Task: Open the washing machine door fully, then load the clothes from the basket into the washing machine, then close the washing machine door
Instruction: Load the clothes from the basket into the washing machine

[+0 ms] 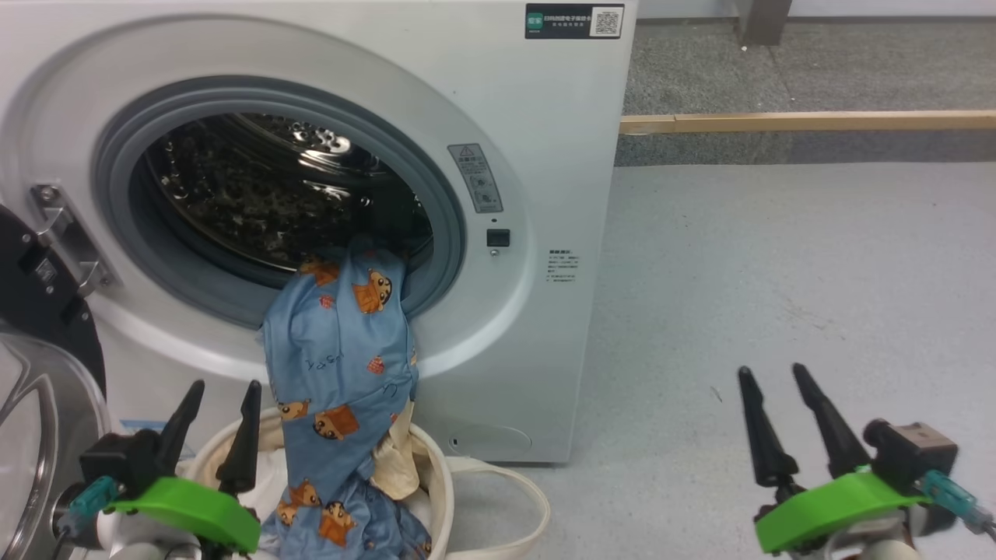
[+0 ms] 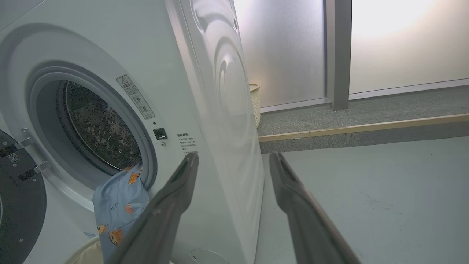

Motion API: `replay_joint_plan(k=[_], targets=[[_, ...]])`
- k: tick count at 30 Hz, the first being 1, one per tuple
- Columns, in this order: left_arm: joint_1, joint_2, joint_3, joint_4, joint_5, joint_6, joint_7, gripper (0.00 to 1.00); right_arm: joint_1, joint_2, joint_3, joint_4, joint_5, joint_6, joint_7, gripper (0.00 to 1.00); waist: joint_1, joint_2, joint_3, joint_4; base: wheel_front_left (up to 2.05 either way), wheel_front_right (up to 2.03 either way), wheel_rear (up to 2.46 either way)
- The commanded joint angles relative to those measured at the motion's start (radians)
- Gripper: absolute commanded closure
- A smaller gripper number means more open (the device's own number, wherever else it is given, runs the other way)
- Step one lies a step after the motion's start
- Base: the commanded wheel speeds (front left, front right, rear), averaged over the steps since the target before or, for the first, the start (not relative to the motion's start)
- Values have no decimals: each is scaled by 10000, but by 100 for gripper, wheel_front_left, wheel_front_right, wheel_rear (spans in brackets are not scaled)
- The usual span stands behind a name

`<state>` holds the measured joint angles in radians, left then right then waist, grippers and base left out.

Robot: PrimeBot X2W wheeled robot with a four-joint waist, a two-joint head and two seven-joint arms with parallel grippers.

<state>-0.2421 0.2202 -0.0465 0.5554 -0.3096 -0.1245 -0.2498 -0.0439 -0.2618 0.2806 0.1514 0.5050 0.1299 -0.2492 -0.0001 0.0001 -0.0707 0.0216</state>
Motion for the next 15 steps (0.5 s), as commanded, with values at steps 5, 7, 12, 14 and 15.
replay_joint_plan(k=[5,7,12,14,15], targets=[[-159,134,716,-851,210,-49,-120,0,-150,-128,-388,-46,-241,8,-125,0,2,-1,-41,55,0,0,0],[-88,84,821,-973,253,-49,-120,0,-158,-117,-501,-5,-320,8,-125,0,2,-1,-61,47,0,0,0],[31,-50,1040,-1137,393,-52,-120,0,-109,-28,-742,218,-355,8,-125,0,2,-1,-102,-38,0,0,0],[63,-89,1116,-1135,420,-52,-120,0,-77,33,-980,447,-437,8,-125,0,2,-1,-116,-71,0,0,0],[74,-110,1142,-1130,430,-53,-120,0,-72,64,-1060,509,-456,8,-125,0,2,-1,-117,-87,0,0,0]])
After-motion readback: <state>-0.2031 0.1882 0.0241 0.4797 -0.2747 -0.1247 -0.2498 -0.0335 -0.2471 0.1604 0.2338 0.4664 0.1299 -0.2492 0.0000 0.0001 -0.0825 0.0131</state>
